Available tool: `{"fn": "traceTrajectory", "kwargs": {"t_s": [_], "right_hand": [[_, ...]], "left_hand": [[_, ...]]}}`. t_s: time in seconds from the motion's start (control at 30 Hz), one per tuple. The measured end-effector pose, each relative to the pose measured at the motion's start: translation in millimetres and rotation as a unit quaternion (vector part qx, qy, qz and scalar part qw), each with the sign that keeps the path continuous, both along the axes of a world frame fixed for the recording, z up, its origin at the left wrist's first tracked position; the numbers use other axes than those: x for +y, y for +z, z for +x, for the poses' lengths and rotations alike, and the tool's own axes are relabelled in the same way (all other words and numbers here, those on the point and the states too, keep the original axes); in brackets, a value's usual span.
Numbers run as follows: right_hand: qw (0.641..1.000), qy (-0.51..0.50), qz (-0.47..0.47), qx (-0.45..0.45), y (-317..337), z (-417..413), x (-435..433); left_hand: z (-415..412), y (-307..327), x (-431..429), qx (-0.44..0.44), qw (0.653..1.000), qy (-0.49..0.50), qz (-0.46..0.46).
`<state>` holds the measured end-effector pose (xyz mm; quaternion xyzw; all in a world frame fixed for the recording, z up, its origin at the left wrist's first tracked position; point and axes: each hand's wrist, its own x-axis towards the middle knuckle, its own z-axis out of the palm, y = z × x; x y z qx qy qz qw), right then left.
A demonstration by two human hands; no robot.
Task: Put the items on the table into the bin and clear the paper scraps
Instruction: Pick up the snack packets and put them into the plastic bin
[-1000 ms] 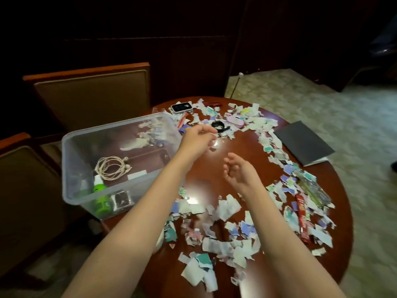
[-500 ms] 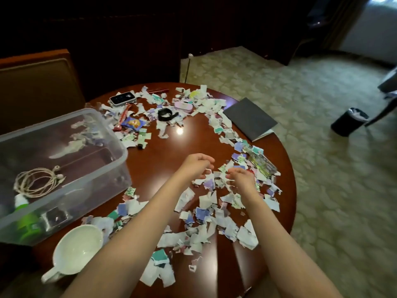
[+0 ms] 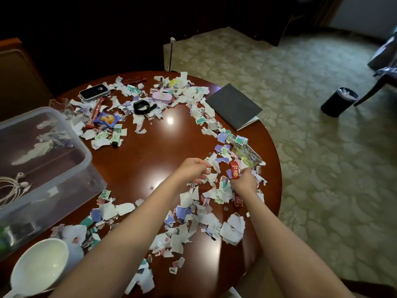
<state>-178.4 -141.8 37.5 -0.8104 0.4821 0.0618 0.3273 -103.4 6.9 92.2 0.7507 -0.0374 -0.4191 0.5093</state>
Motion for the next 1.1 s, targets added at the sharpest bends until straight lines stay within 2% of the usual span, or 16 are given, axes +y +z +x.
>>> {"fn": "traceTrajectory", "kwargs": {"t_s": [0.17, 0.33, 0.43, 0.53, 0.6, 0.7, 0.77, 0.8, 0.87, 0.93, 1.0, 1.1], "right_hand": [[0.999, 0.018, 0.027, 0.013, -5.5, -0.8, -1.0], [0.999, 0.026, 0.038, -0.014, 3.8, 4.9, -2.0], [0.991, 0.004, 0.121, -0.06, 12.5, 11.2, -5.2], [0.96, -0.042, 0.246, -0.125, 21.7, 20.8, -7.1], [0.957, -0.037, 0.254, -0.131, 26.5, 26.7, -9.8], [0.961, 0.004, 0.256, -0.105, 32.4, 36.4, -14.6], [0.969, 0.034, 0.229, -0.086, 30.5, 44.3, -18.9], [0.98, 0.049, 0.175, -0.08, 27.2, 48.8, -22.9], [0.996, 0.062, 0.008, -0.069, 19.5, 55.2, -35.4], [0.994, 0.044, -0.086, -0.048, 11.4, 55.2, -52.7], [0.992, 0.071, -0.105, 0.004, 3.3, 52.8, -69.1], [0.991, 0.111, -0.07, 0.038, -6.2, 53.0, -80.3]], "left_hand": [[1.0, -8.8, -12.0, 0.02, 0.999, 0.001, 0.028], [-1.0, -10.6, -29.6, 0.038, 0.998, -0.011, 0.039], [-4.7, -12.0, -40.4, 0.057, 0.998, -0.016, 0.037], [-7.1, -15.3, -50.4, 0.097, 0.995, -0.025, 0.016], [-6.6, -15.1, -53.1, 0.123, 0.992, -0.006, -0.013], [-2.7, -14.8, -53.6, 0.114, 0.993, -0.01, -0.024], [-1.4, -16.9, -52.3, 0.102, 0.994, -0.021, -0.023], [-0.5, -18.9, -51.2, 0.1, 0.995, -0.021, -0.022], [1.0, -21.1, -48.6, 0.102, 0.994, -0.021, -0.017], [3.4, -21.0, -44.7, 0.105, 0.994, -0.013, -0.008], [7.4, -20.7, -39.7, 0.103, 0.995, 0.007, -0.004], [13.7, -20.8, -33.0, 0.092, 0.995, 0.028, 0.01]]}}
